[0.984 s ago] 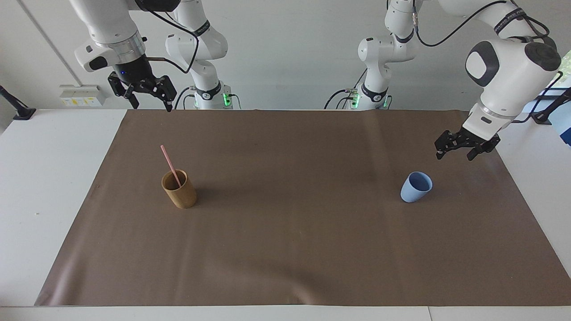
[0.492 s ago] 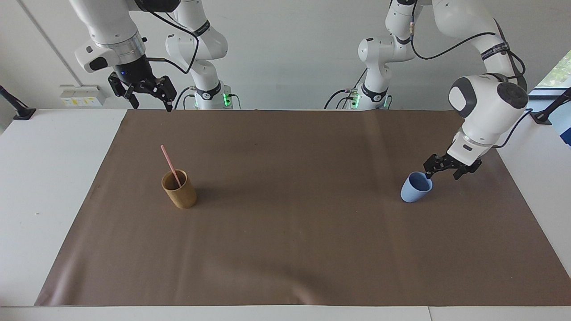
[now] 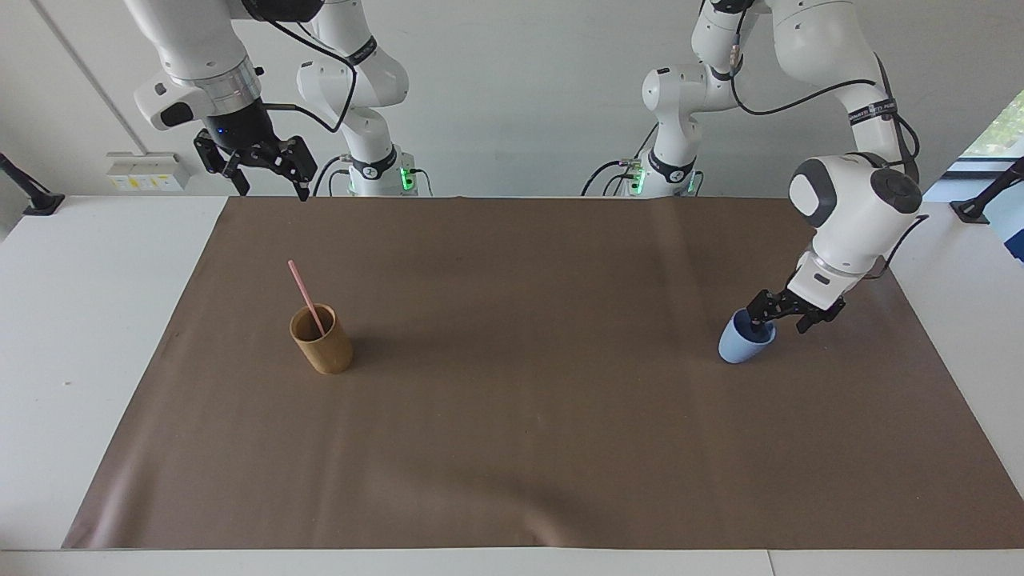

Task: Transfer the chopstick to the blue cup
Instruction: 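Reach the left gripper to the white cup and grasp it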

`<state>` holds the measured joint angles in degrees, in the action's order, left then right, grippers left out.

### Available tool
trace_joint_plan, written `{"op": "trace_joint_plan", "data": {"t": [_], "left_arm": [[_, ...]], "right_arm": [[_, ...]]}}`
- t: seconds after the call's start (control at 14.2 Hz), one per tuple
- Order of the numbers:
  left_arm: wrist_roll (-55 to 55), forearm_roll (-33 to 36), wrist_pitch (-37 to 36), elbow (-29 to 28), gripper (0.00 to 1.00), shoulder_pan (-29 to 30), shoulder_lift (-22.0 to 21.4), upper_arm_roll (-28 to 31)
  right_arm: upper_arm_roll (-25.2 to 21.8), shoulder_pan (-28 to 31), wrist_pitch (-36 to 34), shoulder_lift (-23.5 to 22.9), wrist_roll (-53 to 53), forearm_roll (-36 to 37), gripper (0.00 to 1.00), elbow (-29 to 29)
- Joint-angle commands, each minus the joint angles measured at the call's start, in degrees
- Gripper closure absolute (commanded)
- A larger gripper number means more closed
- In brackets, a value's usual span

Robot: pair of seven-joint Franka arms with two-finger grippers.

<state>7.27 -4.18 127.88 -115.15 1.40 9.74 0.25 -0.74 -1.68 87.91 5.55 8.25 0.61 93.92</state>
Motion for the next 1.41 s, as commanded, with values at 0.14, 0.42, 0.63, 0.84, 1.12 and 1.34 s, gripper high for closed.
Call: {"op": "trace_joint_plan", "data": {"t": [0.14,0.42,0.63,0.84,1.12,1.34], "left_arm": [[-0.9,-3.7,3.0,-3.3,0.67,-0.5,-0.1,-0.3],[-1.7,-3.7,2.5,-3.8,1.00,-0.6,-0.4,-0.2],[-1.7,-3.7,1.9,-2.7,1.00,-0.8,-1.0,-0.2],[-2.4,-3.7,-0.7,-2.6,1.00,-4.2,-4.2,-0.6],[-14.9,-3.6,-1.2,-3.4,1.00,-15.4,-5.3,-0.6],[-26.3,-3.6,-1.3,-3.2,1.00,-25.2,-5.2,-0.5]], "right_arm": [[0.0,0.5,-0.1,1.5,-1.4,-0.2,0.00,1.5],[0.0,0.5,-0.1,1.5,-1.4,-0.3,0.00,1.5],[0.0,0.5,-0.1,1.5,-1.4,-0.3,0.00,1.5],[0.0,0.5,0.0,1.5,-1.4,-0.2,0.00,1.5],[-0.1,1.3,1.2,0.4,-5.0,-0.2,0.00,1.9],[0.0,2.6,7.6,-0.8,-12.6,-0.2,0.00,7.0]]}}
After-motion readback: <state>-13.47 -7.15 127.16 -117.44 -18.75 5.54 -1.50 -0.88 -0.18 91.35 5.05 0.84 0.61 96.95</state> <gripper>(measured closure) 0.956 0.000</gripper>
